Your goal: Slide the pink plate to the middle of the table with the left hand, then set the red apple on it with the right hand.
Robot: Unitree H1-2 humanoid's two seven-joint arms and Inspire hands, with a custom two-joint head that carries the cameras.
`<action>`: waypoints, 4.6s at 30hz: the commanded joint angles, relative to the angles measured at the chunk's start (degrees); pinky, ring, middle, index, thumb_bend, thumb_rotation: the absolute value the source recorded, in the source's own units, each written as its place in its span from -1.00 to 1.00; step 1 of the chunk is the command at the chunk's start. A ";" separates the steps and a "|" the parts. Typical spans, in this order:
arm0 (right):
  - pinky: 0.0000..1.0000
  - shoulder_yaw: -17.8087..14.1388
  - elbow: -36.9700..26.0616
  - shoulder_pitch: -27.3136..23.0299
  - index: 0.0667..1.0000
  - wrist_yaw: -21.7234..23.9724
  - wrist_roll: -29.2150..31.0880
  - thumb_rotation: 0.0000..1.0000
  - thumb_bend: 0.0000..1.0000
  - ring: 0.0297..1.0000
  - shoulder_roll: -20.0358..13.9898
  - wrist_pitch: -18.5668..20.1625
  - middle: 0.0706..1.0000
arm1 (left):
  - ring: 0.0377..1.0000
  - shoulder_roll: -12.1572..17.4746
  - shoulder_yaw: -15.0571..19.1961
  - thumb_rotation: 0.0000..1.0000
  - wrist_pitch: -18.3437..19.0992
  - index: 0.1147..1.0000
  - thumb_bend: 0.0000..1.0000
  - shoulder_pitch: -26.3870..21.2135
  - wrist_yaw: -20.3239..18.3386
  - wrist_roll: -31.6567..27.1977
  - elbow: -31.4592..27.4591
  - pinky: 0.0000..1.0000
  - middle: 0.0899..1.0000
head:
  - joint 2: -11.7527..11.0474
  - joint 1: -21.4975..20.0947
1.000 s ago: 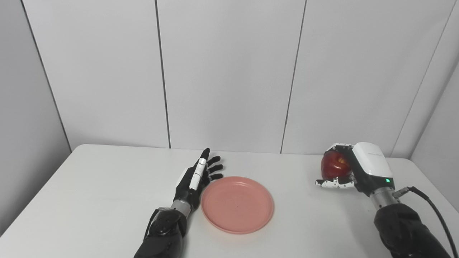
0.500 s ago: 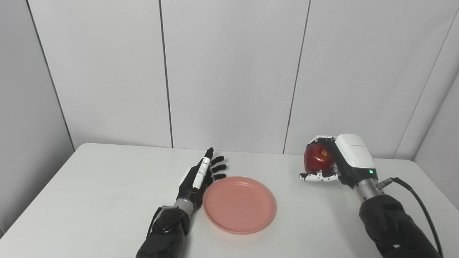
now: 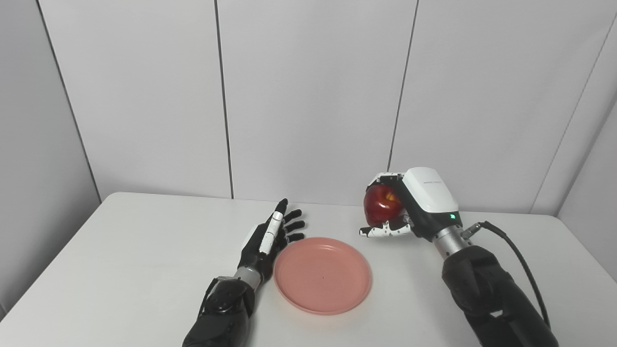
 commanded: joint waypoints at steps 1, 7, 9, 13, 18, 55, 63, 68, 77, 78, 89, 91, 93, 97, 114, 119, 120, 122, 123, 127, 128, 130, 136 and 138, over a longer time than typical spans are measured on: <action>-0.85 -0.16 -1.04 -4.24 -0.08 0.33 -0.32 -0.70 0.02 -0.79 0.38 0.73 -0.69 | 0.64 -0.48 -0.36 0.81 5.56 0.94 0.57 5.43 0.27 0.78 5.31 0.48 0.74 | 0.36 -0.19; -0.79 0.79 -0.54 -4.78 -0.08 3.13 -0.82 -0.70 0.02 -0.73 1.88 1.85 -0.59 | 0.65 -0.45 -0.52 0.82 5.86 0.94 0.57 5.30 0.33 1.07 5.36 0.49 0.74 | 0.70 -0.50; -0.76 1.24 0.37 -5.06 -0.08 3.14 -1.40 -0.69 0.02 -0.69 2.55 1.69 -0.55 | 0.65 -0.45 -0.53 0.83 5.96 0.95 0.56 5.27 0.44 1.08 5.36 0.50 0.75 | 0.69 -0.43; -0.67 1.89 2.14 -5.62 -0.08 3.14 -2.05 -0.68 0.02 -0.58 3.69 1.70 -0.39 | 0.64 -0.41 -0.42 0.81 6.00 0.94 0.56 5.25 0.50 0.96 5.45 0.47 0.74 | 0.65 -0.53; -0.73 2.34 5.89 -6.59 -0.08 2.77 -1.90 -0.69 0.02 -0.66 5.43 1.62 -0.53 | 0.66 -0.36 -0.54 0.84 5.91 0.97 0.56 5.26 0.12 1.01 5.49 0.50 0.77 | 0.76 -0.73; -0.70 8.33 13.18 -8.42 -0.08 2.09 -1.60 -0.69 0.02 -0.64 8.52 0.31 -0.54 | 0.65 -1.21 -0.19 0.81 5.37 0.97 0.55 4.33 0.64 0.77 6.91 0.51 0.74 | 1.04 -0.35; -0.72 9.03 13.04 -7.69 -0.08 3.18 -1.89 -0.69 0.02 -0.65 8.96 1.09 -0.53 | 0.65 -1.22 0.12 0.80 5.44 0.96 0.55 4.21 0.54 0.64 7.15 0.52 0.73 | 1.19 -0.32; -0.73 9.30 14.18 -6.88 -0.08 2.46 -1.90 -0.69 0.02 -0.66 8.64 0.13 -0.55 | 0.66 -1.12 -0.02 0.81 5.33 0.97 0.57 4.27 0.56 0.81 7.09 0.52 0.75 | 1.32 -0.27; -0.68 10.51 16.57 -6.81 -0.08 1.55 -2.44 -0.68 0.01 -0.61 8.65 -0.56 -0.47 | 0.63 -1.19 0.06 0.78 5.67 0.95 0.56 4.26 0.72 0.75 6.80 0.54 0.73 | 1.31 -0.18; -0.68 10.61 16.69 -6.83 -0.08 1.44 -2.50 -0.68 0.01 -0.60 8.71 -0.51 -0.47 | 0.63 -1.21 0.04 0.77 5.68 0.94 0.56 4.24 0.80 0.78 6.77 0.53 0.73 | 1.32 -0.20; -0.75 10.92 17.62 -6.48 -0.08 0.77 -2.07 -0.69 0.02 -0.68 8.69 -0.54 -0.56 | 0.65 -1.15 0.15 0.74 5.59 0.96 0.58 4.17 0.58 0.63 6.97 0.53 0.74 | 1.26 -0.08; -0.76 11.00 17.89 -6.47 -0.08 0.56 -2.03 -0.69 0.02 -0.70 8.69 -0.73 -0.59 | 0.65 -1.10 0.12 0.74 5.59 0.96 0.58 4.21 0.66 0.70 6.90 0.51 0.75 | 1.36 -0.09; -0.77 11.14 17.81 -6.43 -0.08 0.68 -2.11 -0.69 0.02 -0.70 8.61 -0.56 -0.59 | 0.66 -1.04 0.03 0.74 5.54 0.96 0.57 4.26 0.62 0.80 6.80 0.51 0.75 | 1.36 -0.11; -0.76 11.37 17.91 -6.43 -0.08 0.36 -2.36 -0.69 0.02 -0.70 8.48 -0.62 -0.59 | 0.67 -0.94 -0.05 0.74 5.49 0.97 0.57 4.21 0.29 0.82 6.91 0.54 0.76 | 1.39 -0.18; -0.26 12.75 17.74 -5.91 0.27 0.75 -4.42 0.85 0.48 -0.11 7.16 0.35 0.02 | 0.69 -0.75 -0.11 0.71 5.93 1.00 0.64 4.15 0.41 0.84 7.33 0.52 0.76 | 1.57 -0.27; -0.10 12.59 17.62 -5.81 0.34 1.21 -4.10 1.00 0.72 0.03 6.82 0.17 0.19 | 0.69 -0.67 -0.30 0.70 6.23 1.00 0.67 4.17 0.36 1.01 7.22 0.52 0.79 | 1.56 -0.29; -0.09 12.55 17.65 -5.78 0.35 1.09 -4.04 1.00 0.75 0.04 6.80 0.08 0.20 | 0.69 -0.68 -0.31 0.70 6.28 1.00 0.66 4.19 0.32 0.99 7.16 0.52 0.80 | 1.56 -0.29; -0.08 12.49 17.51 -5.72 0.37 1.33 -3.88 1.00 0.78 0.05 6.66 0.14 0.21 | 0.69 -0.66 -0.36 0.71 6.02 1.00 0.66 4.13 0.26 1.04 7.38 0.53 0.81 | 1.56 -0.29; -0.07 12.53 17.56 -5.72 0.39 1.27 -3.94 1.00 0.80 0.05 6.59 0.10 0.22 | 0.70 -0.65 -0.45 0.71 5.97 1.00 0.66 4.12 0.35 1.14 7.42 0.54 0.81 | 1.56 -0.29; -0.08 12.68 17.70 -5.78 0.42 1.38 -4.16 1.00 0.82 0.04 6.46 0.23 0.23 | 0.70 -0.63 -0.41 0.70 6.14 1.00 0.67 4.12 0.27 1.00 7.42 0.55 0.81 | 1.56 -0.29; -0.06 12.69 17.70 -5.78 0.43 1.50 -4.14 1.00 0.83 0.05 6.45 0.30 0.23 | 0.70 -0.61 -0.47 0.71 6.13 1.00 0.67 4.12 0.28 1.06 7.45 0.55 0.82 | 1.56 -0.29; -0.07 12.70 17.84 -5.83 0.43 1.52 -4.10 1.00 0.82 0.05 6.43 0.21 0.23 | 0.70 -0.63 -0.29 0.70 6.30 1.00 0.66 4.07 0.19 0.84 7.49 0.55 0.82 | 1.54 -0.30; -0.07 12.62 17.88 -5.87 0.44 1.56 -3.87 1.00 0.81 0.05 6.37 -0.06 0.22 | 0.68 -0.66 -0.30 0.69 6.02 1.00 0.64 4.11 0.14 0.88 7.46 0.53 0.79 | 1.55 -0.26; -0.07 12.69 17.87 -5.89 0.44 1.40 -4.00 1.00 0.81 0.04 6.29 -0.12 0.22 | 0.67 -0.67 -0.39 0.69 6.06 1.00 0.65 4.14 0.38 1.01 7.41 0.53 0.79 | 1.55 -0.25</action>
